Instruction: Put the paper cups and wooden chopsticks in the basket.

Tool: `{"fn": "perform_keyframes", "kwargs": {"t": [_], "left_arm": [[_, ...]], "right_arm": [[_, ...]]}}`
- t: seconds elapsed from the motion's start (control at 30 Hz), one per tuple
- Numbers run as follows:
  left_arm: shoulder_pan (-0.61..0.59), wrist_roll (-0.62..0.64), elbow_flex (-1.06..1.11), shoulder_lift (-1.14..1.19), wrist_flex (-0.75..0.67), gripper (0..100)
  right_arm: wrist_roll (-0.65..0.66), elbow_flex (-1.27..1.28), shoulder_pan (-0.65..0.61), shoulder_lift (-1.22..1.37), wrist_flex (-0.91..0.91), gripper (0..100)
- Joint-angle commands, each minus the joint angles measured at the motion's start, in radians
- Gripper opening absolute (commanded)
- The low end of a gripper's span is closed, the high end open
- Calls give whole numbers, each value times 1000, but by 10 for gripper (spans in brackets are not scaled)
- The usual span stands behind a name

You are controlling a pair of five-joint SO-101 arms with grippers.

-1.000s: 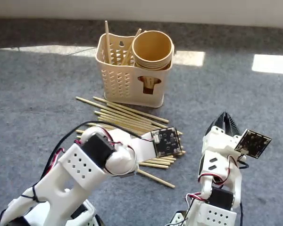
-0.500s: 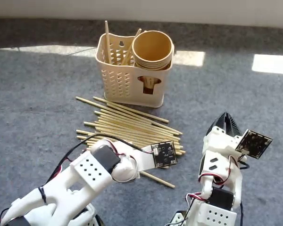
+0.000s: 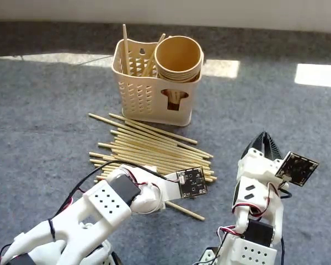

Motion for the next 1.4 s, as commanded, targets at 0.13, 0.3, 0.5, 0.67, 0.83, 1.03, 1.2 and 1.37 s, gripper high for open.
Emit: {"fn": "perform_keyframes", "kwargs": {"t": [0.13,0.3,0.5,0.67,0.83,1.03,1.2,1.37], "left_arm": [[8,2,-13,116,-81,140],[7,2,-39,257,-146,139],[7,-3,-85,315,-146,139],[7,0,-159,407,-127,139],[7,-2,-209,469,-80,59],[12,0,-211,470,-28,19],[5,2,-214,467,29,5],[4,11,-208,354,80,5]], "right_arm": [[9,-5,4,-5,-31,29],[9,-5,4,-5,-31,29],[9,-5,4,-5,-31,29],[9,-5,4,-5,-31,29],[9,-5,4,-5,-31,29],[9,-4,5,-5,-31,29],[9,-4,5,-5,-31,29],[9,-4,5,-5,-31,29]]}}
